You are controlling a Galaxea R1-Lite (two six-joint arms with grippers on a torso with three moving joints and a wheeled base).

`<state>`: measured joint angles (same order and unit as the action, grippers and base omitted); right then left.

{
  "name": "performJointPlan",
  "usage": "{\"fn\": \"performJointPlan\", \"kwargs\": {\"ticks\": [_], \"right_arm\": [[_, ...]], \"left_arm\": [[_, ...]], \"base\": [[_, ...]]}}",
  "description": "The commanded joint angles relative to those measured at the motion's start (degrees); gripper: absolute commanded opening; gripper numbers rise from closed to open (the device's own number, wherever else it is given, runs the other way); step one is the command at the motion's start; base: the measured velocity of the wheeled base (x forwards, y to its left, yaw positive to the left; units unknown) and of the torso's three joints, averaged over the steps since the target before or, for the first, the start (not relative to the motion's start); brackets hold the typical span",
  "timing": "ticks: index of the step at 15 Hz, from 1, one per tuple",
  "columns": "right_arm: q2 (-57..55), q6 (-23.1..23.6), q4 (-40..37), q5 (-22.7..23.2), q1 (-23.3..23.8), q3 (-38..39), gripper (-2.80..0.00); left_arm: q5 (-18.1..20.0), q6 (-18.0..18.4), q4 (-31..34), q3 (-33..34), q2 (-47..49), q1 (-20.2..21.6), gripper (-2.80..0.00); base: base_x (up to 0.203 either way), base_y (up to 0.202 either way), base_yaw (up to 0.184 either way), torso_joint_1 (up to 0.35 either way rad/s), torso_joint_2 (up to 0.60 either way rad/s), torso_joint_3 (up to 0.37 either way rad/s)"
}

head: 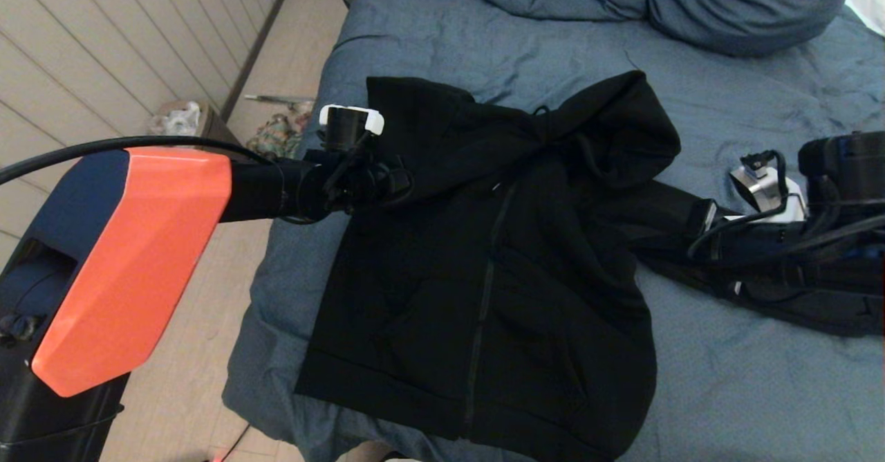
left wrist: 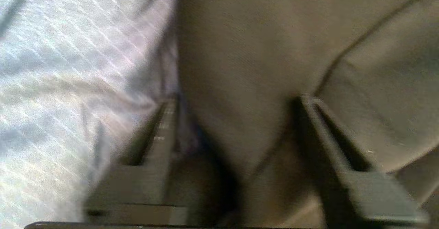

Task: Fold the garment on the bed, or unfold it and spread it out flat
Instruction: Unfold the black sweatshirt

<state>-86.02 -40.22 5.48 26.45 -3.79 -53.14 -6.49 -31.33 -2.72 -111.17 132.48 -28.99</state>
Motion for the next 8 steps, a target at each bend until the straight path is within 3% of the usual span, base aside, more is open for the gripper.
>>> {"fn": "performJointPlan", "kwargs": {"ticks": [1,5,8], "right_arm": [[-0.3,-0.2,0.1,0.2,-0.1,0.0,-2.8],[0.0,-0.2,0.1,0.1,0.0,-0.1,-2.8],[-0.3,-0.2,0.1,0.2,0.0,-0.1,-2.8]], "left_arm": [[-0.2,-0.3,0.0,0.0,-0.9,-0.4,-2.8],[-0.3,-1.0,0.2,0.7,-1.1,-1.6,-2.8],[-3.6,-2.7,-0.1,5.4,-4.1,-4.9,-2.8]], "base": [[0.0,0.0,0.0,0.0,0.0,0.0],[0.0,0.0,0.0,0.0,0.0,0.0],[0.0,0.0,0.0,0.0,0.0,0.0]]}}
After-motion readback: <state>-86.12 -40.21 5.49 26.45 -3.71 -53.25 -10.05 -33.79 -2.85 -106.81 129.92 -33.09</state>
